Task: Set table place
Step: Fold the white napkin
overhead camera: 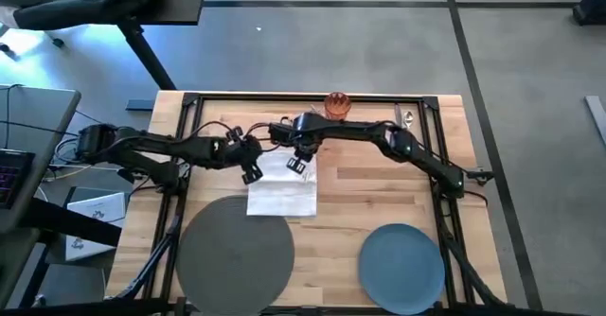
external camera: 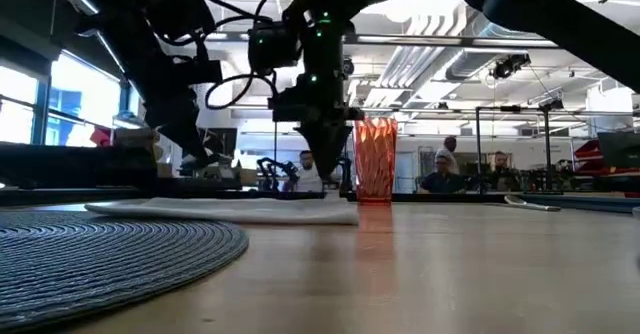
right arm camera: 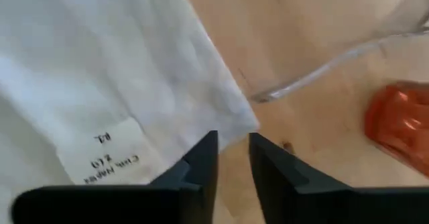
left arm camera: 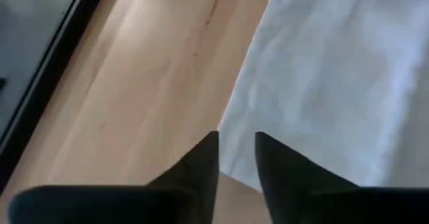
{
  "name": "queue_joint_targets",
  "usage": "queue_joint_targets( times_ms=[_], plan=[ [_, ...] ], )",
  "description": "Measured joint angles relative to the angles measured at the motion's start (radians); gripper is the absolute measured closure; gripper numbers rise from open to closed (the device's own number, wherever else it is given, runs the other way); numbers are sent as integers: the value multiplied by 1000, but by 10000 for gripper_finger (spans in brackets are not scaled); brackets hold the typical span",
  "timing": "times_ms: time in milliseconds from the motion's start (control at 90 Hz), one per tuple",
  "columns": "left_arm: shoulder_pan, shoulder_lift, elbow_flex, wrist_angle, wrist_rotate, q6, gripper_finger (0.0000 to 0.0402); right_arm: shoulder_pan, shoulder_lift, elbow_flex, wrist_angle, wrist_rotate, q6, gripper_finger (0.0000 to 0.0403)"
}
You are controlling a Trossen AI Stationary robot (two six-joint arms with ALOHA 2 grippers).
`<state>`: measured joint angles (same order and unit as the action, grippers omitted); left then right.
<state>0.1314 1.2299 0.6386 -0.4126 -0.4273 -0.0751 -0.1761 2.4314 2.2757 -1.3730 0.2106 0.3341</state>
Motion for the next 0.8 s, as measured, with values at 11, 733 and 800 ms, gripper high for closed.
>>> queue_joint_targets(
  times_ms=[11,733,800],
  plan=[
    [0,-3,4,-6,0,0,299,0,-3,0,-2,3,-1,299],
    [-17,21,-111,14,393,121,284,35,-191,-272,134,-473,-543,227],
    [-17,21,-123,31,405,120,284,38,-256,-410,257,-471,-507,237]
  ],
)
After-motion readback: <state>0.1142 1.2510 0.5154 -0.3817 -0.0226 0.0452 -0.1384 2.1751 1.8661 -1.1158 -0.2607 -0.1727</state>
